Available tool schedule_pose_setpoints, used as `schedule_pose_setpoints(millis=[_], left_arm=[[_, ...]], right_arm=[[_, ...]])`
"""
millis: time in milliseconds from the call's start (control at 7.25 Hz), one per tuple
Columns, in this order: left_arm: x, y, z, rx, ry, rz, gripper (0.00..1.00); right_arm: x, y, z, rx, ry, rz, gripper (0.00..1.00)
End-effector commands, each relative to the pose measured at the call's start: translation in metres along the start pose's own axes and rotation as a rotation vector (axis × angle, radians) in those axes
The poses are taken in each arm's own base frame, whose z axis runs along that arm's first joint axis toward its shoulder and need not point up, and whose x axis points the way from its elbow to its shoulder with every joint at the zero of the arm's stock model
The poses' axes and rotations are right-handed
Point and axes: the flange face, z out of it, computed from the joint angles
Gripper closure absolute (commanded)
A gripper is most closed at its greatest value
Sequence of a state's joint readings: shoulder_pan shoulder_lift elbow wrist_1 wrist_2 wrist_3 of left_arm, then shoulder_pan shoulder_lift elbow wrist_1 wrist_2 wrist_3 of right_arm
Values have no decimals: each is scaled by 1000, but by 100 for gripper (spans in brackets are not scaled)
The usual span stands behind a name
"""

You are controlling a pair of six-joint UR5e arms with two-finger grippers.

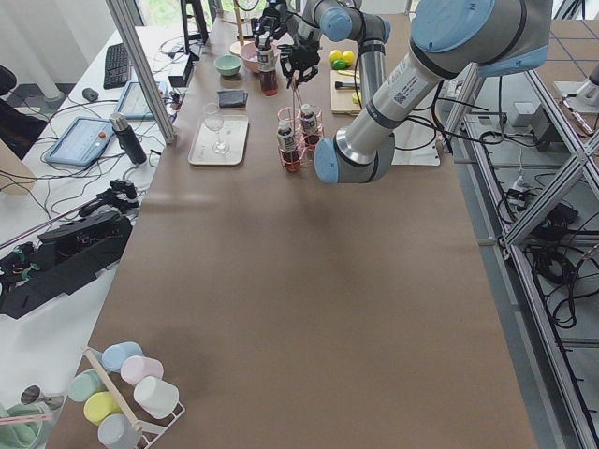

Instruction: Take tea from basket to plate

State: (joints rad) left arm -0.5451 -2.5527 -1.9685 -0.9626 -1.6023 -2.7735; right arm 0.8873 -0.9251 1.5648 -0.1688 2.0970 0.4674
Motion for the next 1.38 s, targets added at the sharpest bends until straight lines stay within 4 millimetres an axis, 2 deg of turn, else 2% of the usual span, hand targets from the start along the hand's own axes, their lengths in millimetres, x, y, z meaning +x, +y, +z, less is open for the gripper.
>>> schedule_pose_setpoints(millis=[0, 138, 414, 552, 690, 828, 966, 1103, 1241], left_arm=[[25, -41, -31, -3, 52, -17, 100], [25, -63, -33, 6, 61, 37, 100], [38, -121, -11, 77, 67, 115, 100], [52, -144, -2, 106, 78, 152, 100], [73, -184, 3, 110, 68, 137, 100], [99, -230, 14, 101, 44, 151, 100], [137, -275, 22, 106, 35, 143, 100], [178, -341, 39, 111, -19, 172, 100], [215, -400, 47, 118, -16, 182, 100]], right_arm=[[64, -4, -21, -13, 183, 5, 100], [90, 7, -24, -11, 286, 16, 100], [137, 26, -8, -25, 449, 6, 100], [157, 38, 5, -34, 532, 14, 100], [169, 51, 23, -49, 583, 29, 100], [174, 68, 41, -61, 629, 57, 100], [171, 81, 63, -63, 659, 74, 100], [156, 92, 87, -46, 666, 124, 100], [142, 106, 102, -35, 677, 134, 100]])
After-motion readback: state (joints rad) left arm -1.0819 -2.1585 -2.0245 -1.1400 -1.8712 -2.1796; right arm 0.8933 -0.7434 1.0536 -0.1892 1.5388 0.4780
